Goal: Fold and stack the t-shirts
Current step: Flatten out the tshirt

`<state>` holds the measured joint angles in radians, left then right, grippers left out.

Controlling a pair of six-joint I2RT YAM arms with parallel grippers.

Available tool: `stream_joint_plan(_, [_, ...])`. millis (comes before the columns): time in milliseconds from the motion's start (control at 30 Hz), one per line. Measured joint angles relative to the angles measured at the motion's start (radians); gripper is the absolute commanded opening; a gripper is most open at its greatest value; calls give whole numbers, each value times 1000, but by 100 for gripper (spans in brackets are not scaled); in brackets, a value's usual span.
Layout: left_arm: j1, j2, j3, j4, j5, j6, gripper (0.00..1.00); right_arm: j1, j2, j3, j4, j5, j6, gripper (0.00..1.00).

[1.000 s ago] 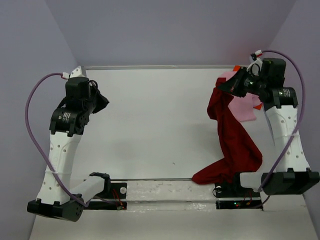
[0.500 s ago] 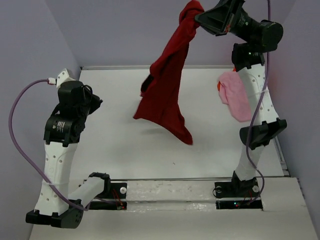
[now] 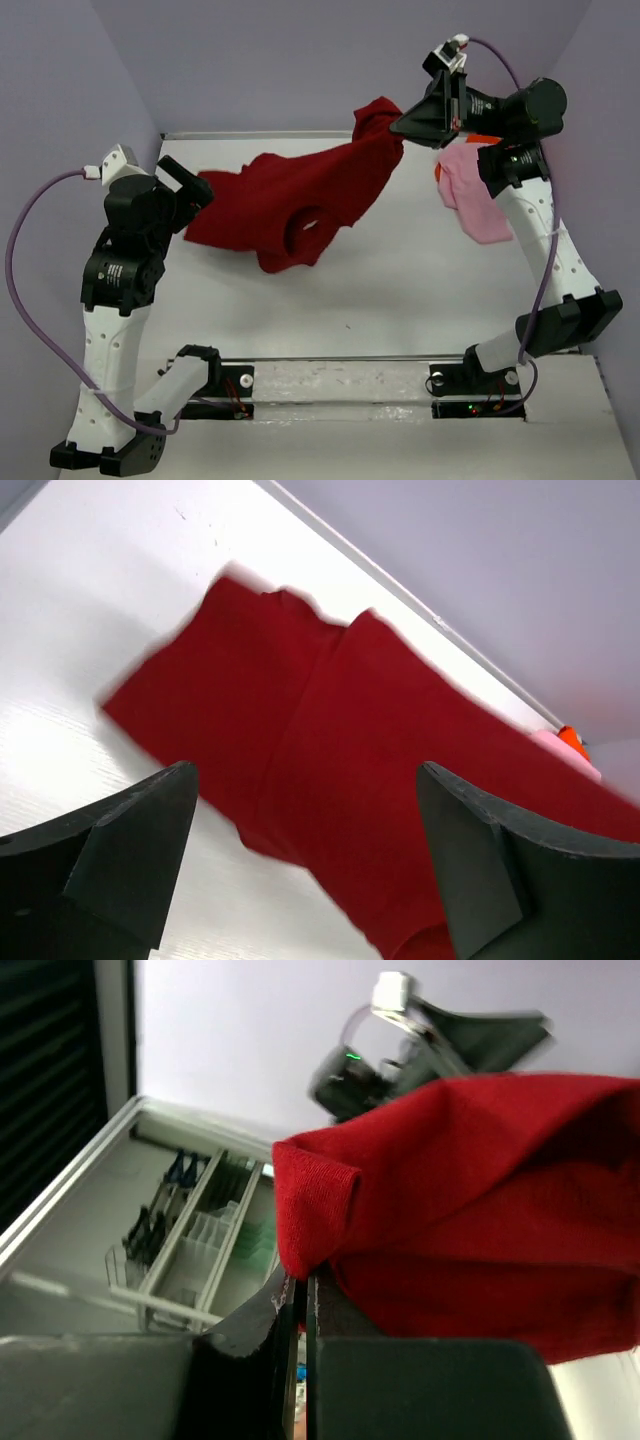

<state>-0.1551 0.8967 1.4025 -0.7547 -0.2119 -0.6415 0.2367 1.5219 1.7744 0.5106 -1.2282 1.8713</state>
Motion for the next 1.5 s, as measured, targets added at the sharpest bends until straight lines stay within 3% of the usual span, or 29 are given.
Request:
stream_joint_plan(167, [0,-3,-55,16,40,0,99,0,-172,-314,-467,-26,-337,0])
stream_joint_plan(233, [0,0,-77,32,67,1,99,0,-189,-402,-726,0,-553,0])
stream_joint_plan(367, [0,29,-121,82,145,12,99,0,-97,-429,-1164,150,-938,0])
stream_joint_plan(500, [0,55,-189,146,260,35,99,0,-26,-431,-1372,289,-1139,0])
stream_joint_plan(700, [0,174,-277,92,392,108,99,0,6,-368,-1510,417,-1289,0])
stream_joint_plan(1000, [-2,248,-277,-95,333,198,99,0,72,-292,-1547,488,-1363,0])
stream_joint_plan(1500, [-66,536,-372,-97,301,228,99,0,89,-292,-1550,496,-1378,0])
